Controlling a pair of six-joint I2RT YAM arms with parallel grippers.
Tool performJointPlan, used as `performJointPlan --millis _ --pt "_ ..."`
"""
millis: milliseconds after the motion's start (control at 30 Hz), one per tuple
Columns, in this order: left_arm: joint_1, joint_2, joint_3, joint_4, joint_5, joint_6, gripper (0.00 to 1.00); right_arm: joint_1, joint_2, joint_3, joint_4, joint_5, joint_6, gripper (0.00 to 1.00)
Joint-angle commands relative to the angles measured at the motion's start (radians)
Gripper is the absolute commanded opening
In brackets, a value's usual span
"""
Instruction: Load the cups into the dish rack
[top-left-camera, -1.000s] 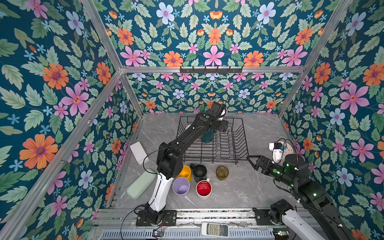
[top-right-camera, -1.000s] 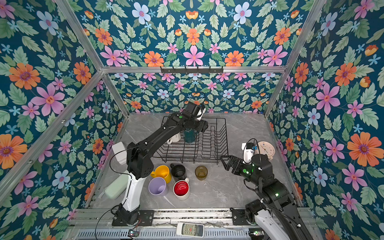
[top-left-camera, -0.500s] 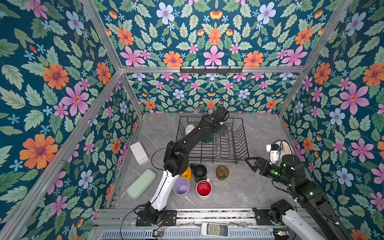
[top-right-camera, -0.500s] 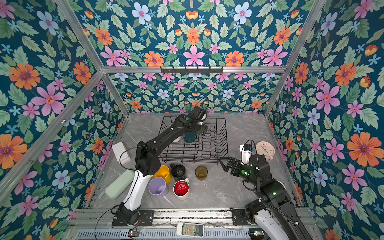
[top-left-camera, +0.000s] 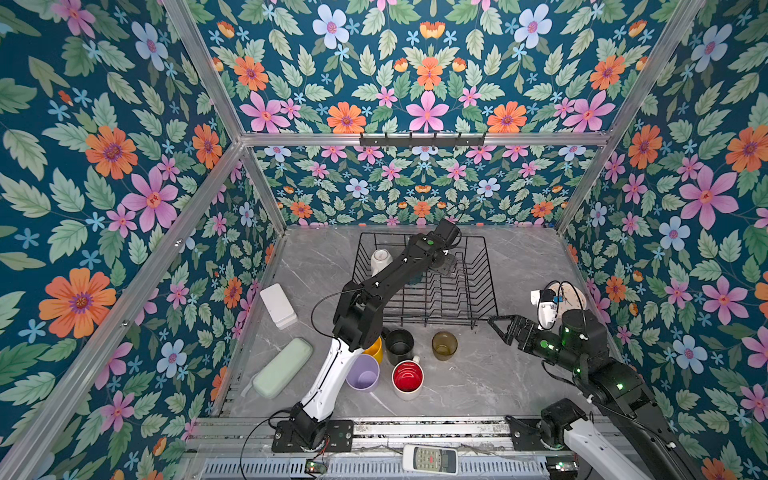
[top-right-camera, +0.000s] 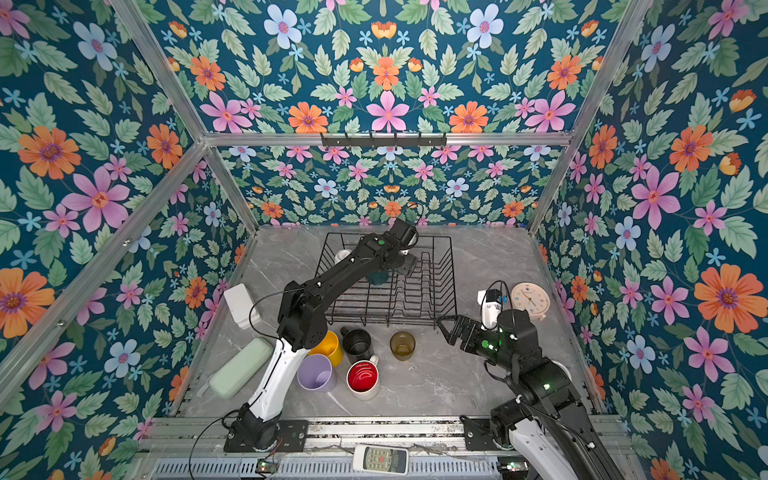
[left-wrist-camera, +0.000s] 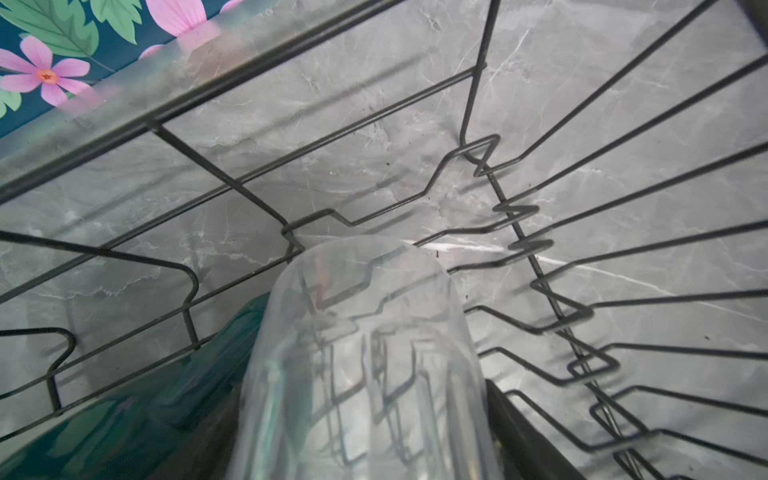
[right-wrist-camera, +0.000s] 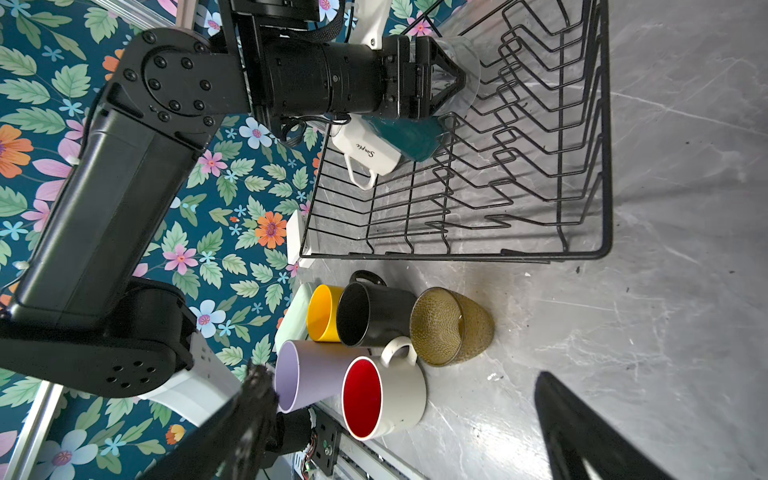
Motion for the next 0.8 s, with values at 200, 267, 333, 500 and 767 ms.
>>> performJointPlan --millis 200,267,333,500,767 --pt "0.002 0.015 -0.007 0.022 -0.014 -0.001 0.15 0.001 0.0 -0.011 0.037 -0.001 0.007 0.96" --pt "0.002 0.016 -0.006 0.018 -0.012 -0.005 0.16 0.001 0.0 -0.013 0.038 -0.003 0.009 0.96" --pt "0.002 0.015 -0.008 0.016 -0.013 -0.007 0.16 0.0 0.0 -0.015 0.04 -0.003 0.01 0.96" --pt "0.001 0.012 -0.015 0.012 -0.011 -0.008 0.14 0.0 0.0 -0.018 0.045 -0.006 0.014 0.96" --pt "0.002 -0.009 -0.029 0.006 -0.012 -0.011 0.23 0.001 0.0 -0.018 0.045 -0.007 0.016 0.96"
